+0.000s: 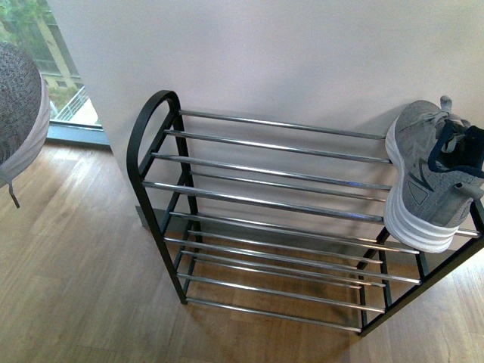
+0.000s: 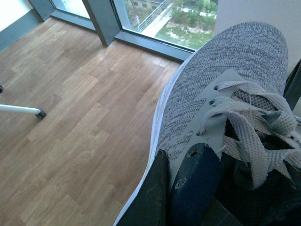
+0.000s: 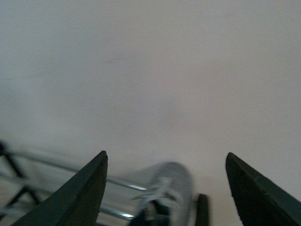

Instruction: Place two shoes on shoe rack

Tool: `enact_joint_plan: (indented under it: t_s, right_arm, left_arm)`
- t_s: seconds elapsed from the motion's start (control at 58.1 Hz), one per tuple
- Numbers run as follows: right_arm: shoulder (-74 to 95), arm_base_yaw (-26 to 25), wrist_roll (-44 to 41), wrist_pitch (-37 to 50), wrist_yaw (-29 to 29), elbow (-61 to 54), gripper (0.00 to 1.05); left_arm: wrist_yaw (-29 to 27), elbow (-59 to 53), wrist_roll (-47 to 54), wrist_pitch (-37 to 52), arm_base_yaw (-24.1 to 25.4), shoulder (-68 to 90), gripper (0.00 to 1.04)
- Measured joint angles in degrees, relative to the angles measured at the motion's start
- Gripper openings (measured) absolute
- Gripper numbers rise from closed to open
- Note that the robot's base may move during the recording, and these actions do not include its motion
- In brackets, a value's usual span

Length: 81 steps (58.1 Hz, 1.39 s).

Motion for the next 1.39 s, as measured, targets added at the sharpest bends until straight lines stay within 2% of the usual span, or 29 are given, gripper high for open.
enact_joint_plan:
  t_s: [0.017, 0.052, 0.155, 0.396, 0.499, 0.585, 0.671, 1.17, 1.393]
  right_arm:
    - [-0.9, 0.6, 0.4, 0.8, -2.0, -1.6, 0.68]
    - [-1.9, 1.2, 0.6, 1.0, -2.4, -3.1, 0.63]
    - [-7.0, 2.8, 1.7, 1.1, -1.1, -8.3, 0.4]
    - [-16.0, 5.1, 1.7, -1.4, 1.1, -14.8, 0.01]
    - [-20.4, 6.2, 2.0, -3.6, 2.1, -17.0, 0.02]
    - [-21.3, 9.0, 2.1, -1.2, 6.1, -19.4, 0.02]
    - [-23.5, 10.2, 2.1, -2.9, 6.0, -21.2, 0.02]
    - [-48.5, 10.4, 2.2, -24.1, 6.4, -23.3, 0.02]
    - [-55.1, 10.4, 2.2, -30.3, 6.4, -23.3, 0.02]
  left_arm:
    - [0.0, 0.0, 0.0, 0.0, 0.0, 0.0, 0.02]
    - [0.1, 0.0, 0.0, 0.0, 0.0, 0.0, 0.02]
    - [0.0, 0.0, 0.0, 0.0, 0.0, 0.0, 0.02]
    - [0.0, 0.0, 0.0, 0.0, 0.0, 0.0, 0.02]
    - [0.1, 0.0, 0.0, 0.0, 0.0, 0.0, 0.02]
    - [0.0, 0.0, 0.0, 0.0, 0.0, 0.0, 0.02]
    - [0.0, 0.0, 0.0, 0.0, 0.0, 0.0, 0.02]
    - [0.0, 0.0, 0.0, 0.0, 0.0, 0.0, 0.02]
    - [0.0, 0.0, 0.0, 0.0, 0.0, 0.0, 0.02]
